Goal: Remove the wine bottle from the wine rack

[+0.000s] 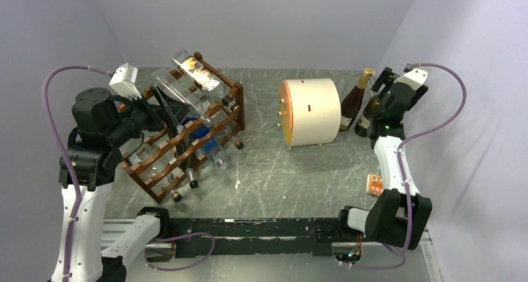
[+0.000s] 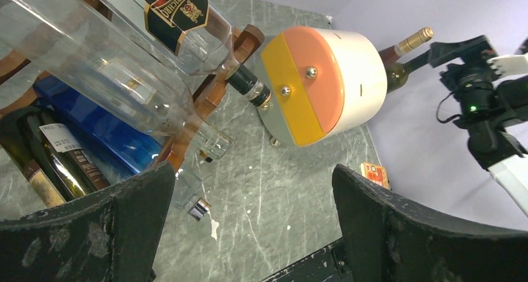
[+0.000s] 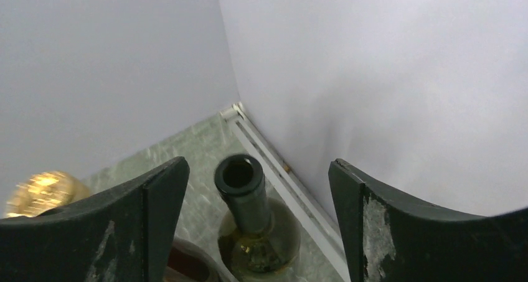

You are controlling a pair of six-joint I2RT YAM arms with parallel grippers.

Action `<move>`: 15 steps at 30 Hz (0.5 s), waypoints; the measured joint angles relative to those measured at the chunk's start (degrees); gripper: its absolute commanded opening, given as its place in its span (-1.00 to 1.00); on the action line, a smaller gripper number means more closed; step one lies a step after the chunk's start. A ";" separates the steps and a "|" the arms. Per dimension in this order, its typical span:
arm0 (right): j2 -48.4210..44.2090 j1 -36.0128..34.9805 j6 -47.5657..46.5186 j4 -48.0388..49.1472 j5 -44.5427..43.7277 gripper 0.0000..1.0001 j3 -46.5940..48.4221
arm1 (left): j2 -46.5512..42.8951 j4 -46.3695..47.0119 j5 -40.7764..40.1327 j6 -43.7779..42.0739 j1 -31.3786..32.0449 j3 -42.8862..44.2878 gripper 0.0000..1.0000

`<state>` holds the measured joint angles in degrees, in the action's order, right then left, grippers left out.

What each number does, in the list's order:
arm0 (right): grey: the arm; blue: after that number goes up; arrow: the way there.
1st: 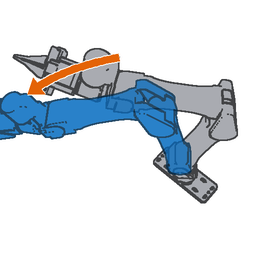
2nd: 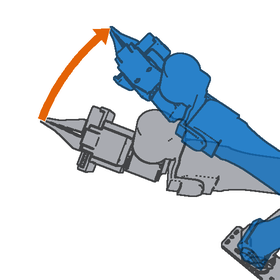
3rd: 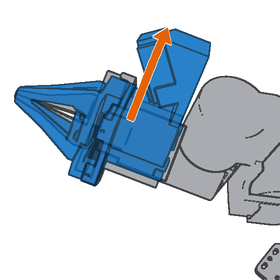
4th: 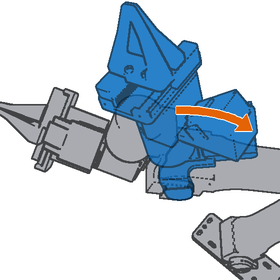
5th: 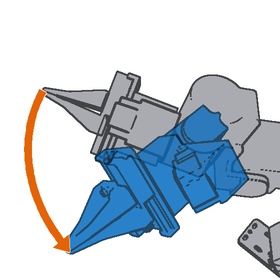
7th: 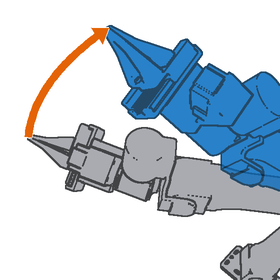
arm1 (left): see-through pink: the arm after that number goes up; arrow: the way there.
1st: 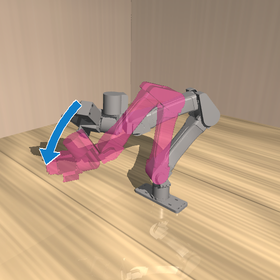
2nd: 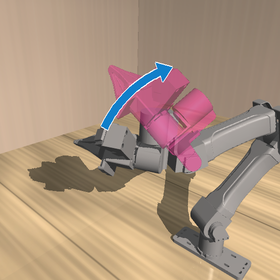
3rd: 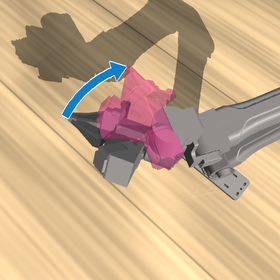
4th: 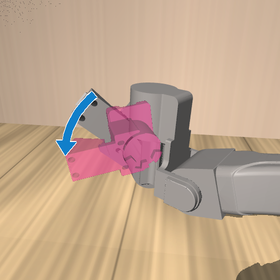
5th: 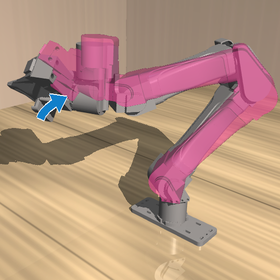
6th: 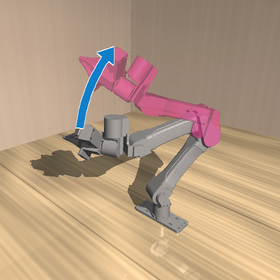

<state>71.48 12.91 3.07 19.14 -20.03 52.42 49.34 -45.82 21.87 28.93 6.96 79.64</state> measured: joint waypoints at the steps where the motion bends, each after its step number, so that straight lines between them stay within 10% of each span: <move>1: -0.92 0.00 0.15 -0.90 0.00 0.97 0.61 | 0.00 0.00 0.02 0.00 0.00 -0.22 0.99; 15: -11.58 -2.75 1.60 -10.05 11.85 1.00 11.54 | 2.14 0.42 -4.57 -1.14 0.00 -1.62 0.99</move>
<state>59.90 10.15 4.67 9.08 -8.19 63.96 51.48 -45.41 17.30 27.79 6.96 78.02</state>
